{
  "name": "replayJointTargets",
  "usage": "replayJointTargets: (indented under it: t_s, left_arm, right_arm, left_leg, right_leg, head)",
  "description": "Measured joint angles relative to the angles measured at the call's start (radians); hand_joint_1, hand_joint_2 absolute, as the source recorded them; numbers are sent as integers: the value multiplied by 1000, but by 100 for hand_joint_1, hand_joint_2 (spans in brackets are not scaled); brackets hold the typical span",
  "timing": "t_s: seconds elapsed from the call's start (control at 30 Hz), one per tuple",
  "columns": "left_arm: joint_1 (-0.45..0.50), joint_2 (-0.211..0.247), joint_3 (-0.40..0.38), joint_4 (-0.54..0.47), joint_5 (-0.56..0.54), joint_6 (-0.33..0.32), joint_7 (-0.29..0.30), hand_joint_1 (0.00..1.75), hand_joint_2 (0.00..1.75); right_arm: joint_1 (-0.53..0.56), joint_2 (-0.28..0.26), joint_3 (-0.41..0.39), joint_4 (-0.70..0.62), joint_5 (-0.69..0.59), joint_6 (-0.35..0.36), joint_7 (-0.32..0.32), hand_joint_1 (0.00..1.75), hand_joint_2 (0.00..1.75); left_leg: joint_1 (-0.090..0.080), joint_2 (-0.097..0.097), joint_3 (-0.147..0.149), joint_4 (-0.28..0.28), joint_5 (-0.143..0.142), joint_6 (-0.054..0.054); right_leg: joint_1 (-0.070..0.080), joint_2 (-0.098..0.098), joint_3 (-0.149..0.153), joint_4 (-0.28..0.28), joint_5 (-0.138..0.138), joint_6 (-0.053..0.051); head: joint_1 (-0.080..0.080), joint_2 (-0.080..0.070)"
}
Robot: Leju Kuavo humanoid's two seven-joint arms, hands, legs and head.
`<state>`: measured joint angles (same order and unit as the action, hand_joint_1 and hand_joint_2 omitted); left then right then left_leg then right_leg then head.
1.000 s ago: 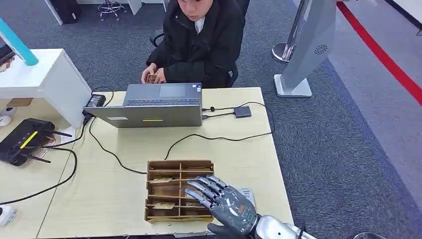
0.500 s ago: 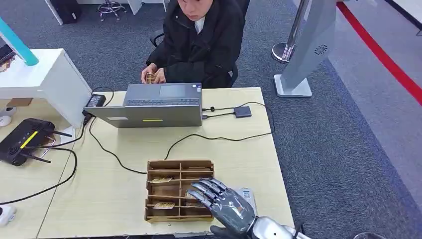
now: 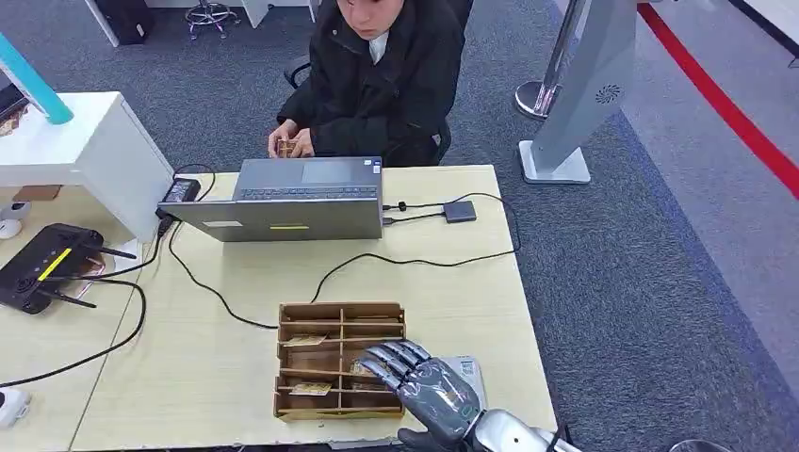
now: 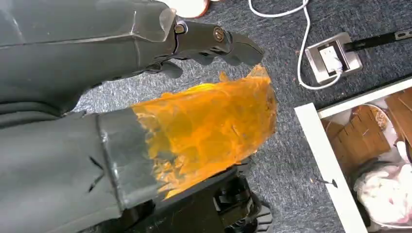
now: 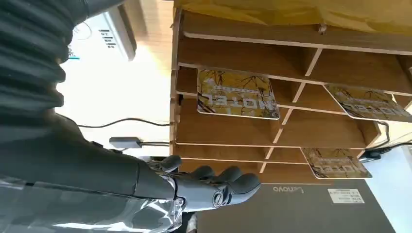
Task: Pass the card to the sensor for recognition and then transmit it.
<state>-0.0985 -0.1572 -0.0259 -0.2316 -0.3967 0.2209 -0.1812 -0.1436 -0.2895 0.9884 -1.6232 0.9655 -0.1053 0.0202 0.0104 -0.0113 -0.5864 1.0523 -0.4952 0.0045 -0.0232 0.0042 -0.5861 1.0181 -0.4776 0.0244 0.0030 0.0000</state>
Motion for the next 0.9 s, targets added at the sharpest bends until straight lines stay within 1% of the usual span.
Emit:
replayJointTargets:
  t_s: [0.9]
  left_arm:
    - [0,0,3,0,-1,0,0,0,0]
  right_arm:
    - [6,8,-24,-15,-21,-7,5,2,175]
  left_leg:
    - [0,0,0,0,0,0]
  right_leg:
    - [0,0,0,0,0,0]
  head:
    - [0,0]
